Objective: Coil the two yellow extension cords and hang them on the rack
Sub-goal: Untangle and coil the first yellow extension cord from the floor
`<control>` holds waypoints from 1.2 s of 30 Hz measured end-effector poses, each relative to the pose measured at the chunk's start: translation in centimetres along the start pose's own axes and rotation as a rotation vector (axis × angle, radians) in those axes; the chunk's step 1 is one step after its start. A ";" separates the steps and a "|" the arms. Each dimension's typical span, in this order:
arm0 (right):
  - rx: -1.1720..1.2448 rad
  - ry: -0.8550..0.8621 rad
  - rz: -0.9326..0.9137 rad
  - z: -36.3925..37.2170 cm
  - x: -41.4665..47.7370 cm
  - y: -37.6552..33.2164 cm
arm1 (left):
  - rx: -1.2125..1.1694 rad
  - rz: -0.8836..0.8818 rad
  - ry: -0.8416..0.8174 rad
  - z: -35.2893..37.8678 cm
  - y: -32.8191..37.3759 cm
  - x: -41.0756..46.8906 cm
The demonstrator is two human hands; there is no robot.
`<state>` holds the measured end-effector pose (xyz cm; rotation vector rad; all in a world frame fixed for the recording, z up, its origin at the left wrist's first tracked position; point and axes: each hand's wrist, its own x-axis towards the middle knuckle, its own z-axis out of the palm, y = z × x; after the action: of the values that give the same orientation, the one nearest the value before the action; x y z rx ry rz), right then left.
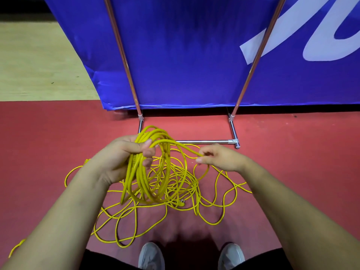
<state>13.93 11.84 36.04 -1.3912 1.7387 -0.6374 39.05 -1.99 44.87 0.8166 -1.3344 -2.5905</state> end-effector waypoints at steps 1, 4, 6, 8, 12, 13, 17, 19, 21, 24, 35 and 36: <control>0.012 -0.009 0.059 0.1 -0.2 1.4 | -0.022 0.005 0.011 -0.4 0.2 -0.2; 0.331 0.094 0.133 0.3 -0.6 3.5 | 0.000 -0.006 0.042 -0.8 0.6 -0.7; 0.568 0.230 0.136 0.1 -0.3 3.2 | 0.062 -0.041 0.062 -0.9 0.7 -0.9; 0.665 0.350 0.113 -0.2 0.4 2.5 | 0.079 -0.077 0.089 -0.9 0.5 -0.9; 0.669 0.429 0.096 -0.2 0.9 1.6 | 0.051 -0.072 0.084 -0.6 0.4 -0.5; 0.636 0.438 0.095 -0.2 0.9 1.5 | 0.051 -0.076 0.084 -0.6 0.4 -0.4; 0.428 0.422 0.019 -0.2 0.7 -1.0 | 0.094 -0.126 0.068 -0.2 -0.2 -0.2; 0.350 0.365 -0.039 -0.2 0.5 -3.0 | 0.136 -0.133 0.096 0.5 -0.7 0.2; 0.283 0.303 -0.091 -0.1 0.3 -5.1 | 0.185 -0.106 0.181 1.0 -1.0 0.8; 0.232 0.245 -0.148 0.4 0.2 -7.2 | 0.203 -0.071 0.245 1.2 -1.2 1.4; 0.284 0.490 -0.110 -0.4 0.0 -7.8 | 0.242 -0.110 0.071 2.4 -1.6 0.9; 0.291 0.528 -0.110 -0.4 0.1 -7.7 | 0.243 -0.114 0.081 2.6 -1.5 1.0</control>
<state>17.84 9.68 42.29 -1.1832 1.8711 -1.3583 37.12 0.44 44.50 1.0509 -1.6453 -2.4771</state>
